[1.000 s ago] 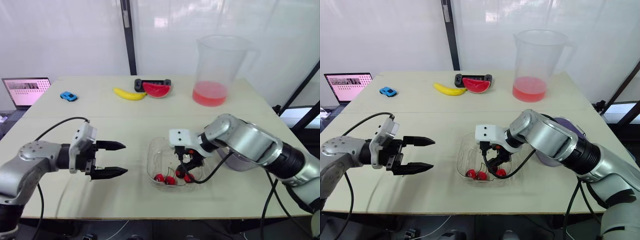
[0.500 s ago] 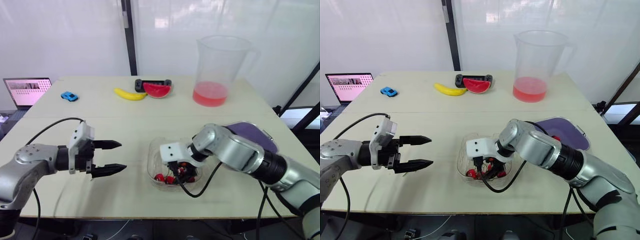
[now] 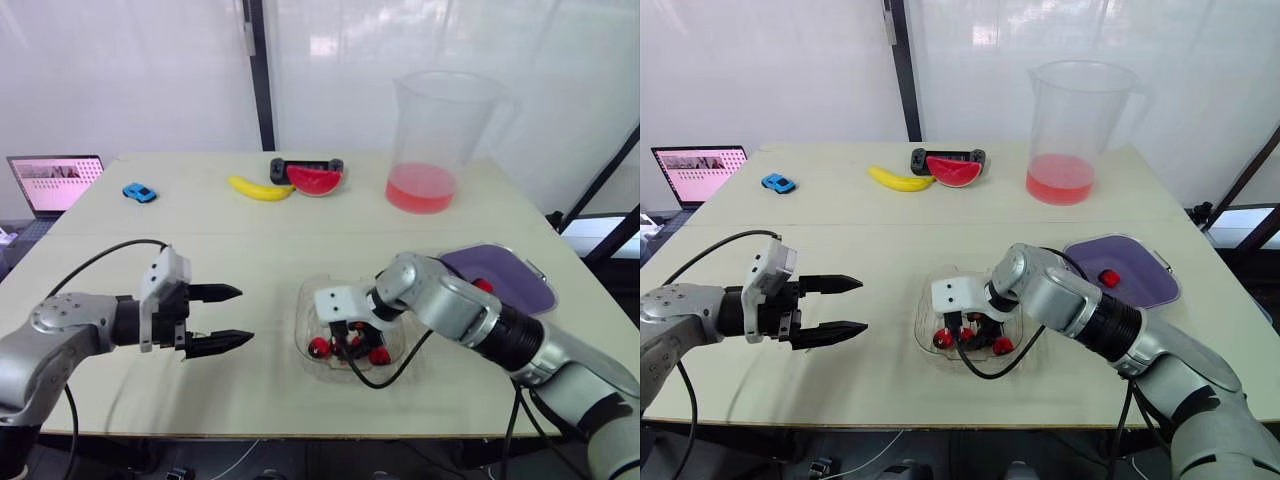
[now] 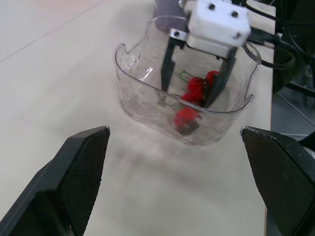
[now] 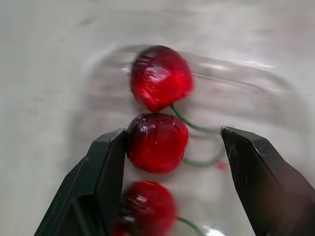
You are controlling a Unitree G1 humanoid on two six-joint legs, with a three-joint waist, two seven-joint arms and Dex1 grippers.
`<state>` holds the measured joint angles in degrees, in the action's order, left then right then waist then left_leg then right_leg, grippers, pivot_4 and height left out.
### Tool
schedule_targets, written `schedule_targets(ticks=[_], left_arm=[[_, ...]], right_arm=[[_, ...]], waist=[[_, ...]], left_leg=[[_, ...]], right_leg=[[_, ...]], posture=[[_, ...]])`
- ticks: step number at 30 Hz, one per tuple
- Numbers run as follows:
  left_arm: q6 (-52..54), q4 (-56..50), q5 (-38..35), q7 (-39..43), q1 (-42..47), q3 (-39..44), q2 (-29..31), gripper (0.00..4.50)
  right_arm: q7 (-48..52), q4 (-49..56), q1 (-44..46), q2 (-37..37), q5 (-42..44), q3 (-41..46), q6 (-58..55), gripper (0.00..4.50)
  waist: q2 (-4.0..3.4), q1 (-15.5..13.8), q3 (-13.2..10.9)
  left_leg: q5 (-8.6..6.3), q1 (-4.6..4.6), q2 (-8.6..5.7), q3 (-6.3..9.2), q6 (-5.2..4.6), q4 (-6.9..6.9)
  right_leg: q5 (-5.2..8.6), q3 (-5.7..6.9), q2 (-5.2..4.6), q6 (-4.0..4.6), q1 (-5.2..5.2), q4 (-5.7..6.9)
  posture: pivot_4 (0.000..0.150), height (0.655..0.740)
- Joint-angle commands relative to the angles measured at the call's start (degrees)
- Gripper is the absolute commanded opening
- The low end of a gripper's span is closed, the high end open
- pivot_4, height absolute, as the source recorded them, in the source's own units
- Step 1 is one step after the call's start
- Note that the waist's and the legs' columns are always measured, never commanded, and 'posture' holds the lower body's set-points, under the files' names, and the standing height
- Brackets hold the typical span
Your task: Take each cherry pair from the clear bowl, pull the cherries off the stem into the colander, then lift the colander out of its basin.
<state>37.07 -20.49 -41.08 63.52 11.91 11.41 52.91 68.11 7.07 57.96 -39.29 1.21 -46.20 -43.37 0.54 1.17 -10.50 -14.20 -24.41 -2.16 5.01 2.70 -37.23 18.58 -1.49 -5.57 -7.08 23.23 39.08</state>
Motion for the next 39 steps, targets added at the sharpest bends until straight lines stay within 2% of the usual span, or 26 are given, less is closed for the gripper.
schedule_targets(ticks=[1,10,23,26,38,39], left_arm=[[-0.2,-1.4,-0.8,-0.4,0.5,0.9,-0.1,4.50],[-0.3,-0.9,-0.6,-0.3,1.7,-0.1,-0.6,4.50],[-0.9,0.4,0.5,0.3,2.9,-1.0,-0.5,4.50],[-1.1,0.7,0.9,0.5,3.1,-1.2,-0.5,4.50],[-1.2,3.5,0.3,0.9,5.7,-1.1,-2.0,4.50],[-1.3,3.7,0.4,0.9,5.9,-1.3,-2.0,4.50]], right_arm=[[0.4,1.1,0.1,0.0,-1.5,3.1,2.5,3.18],[3.6,5.6,-1.1,-0.1,-0.4,5.9,-1.7,3.18],[1.0,3.6,-5.0,2.2,-3.6,4.9,-2.3,3.18],[0.3,3.2,-5.3,2.8,-4.3,5.4,-2.3,2.36],[0.4,5.2,-5.0,1.7,-4.8,7.3,-1.2,2.36],[0.5,5.2,-5.0,1.7,-4.8,7.2,-1.2,2.14]], waist=[[0.00,0.0,0.0],[0.00,0.0,0.0],[0.00,0.0,0.0],[0.00,0.0,0.0],[0.01,0.1,0.0],[0.01,0.1,0.0]], left_leg=[[0.00,0.00,0.00,0.01,0.01,0.00],[0.01,0.00,-0.01,0.01,0.02,0.00],[0.01,0.00,-0.04,0.00,0.02,0.00],[0.02,0.00,-0.04,0.00,0.03,0.00],[0.02,0.00,-0.05,0.01,0.03,-0.01],[0.02,0.01,-0.05,0.01,0.04,-0.01]], right_leg=[[0.00,0.00,0.00,0.00,0.00,0.00],[0.00,0.01,0.01,0.00,-0.01,0.01],[0.00,0.01,0.02,0.00,-0.01,0.01],[0.00,0.01,0.02,0.00,-0.01,0.01],[0.00,0.01,0.02,0.00,-0.02,0.02],[0.00,0.01,0.02,0.00,-0.01,0.02]], posture=[[0.150,0.7400],[0.150,0.7400],[0.150,0.7400],[0.150,0.7400],[0.150,0.7400],[0.150,0.7400]])
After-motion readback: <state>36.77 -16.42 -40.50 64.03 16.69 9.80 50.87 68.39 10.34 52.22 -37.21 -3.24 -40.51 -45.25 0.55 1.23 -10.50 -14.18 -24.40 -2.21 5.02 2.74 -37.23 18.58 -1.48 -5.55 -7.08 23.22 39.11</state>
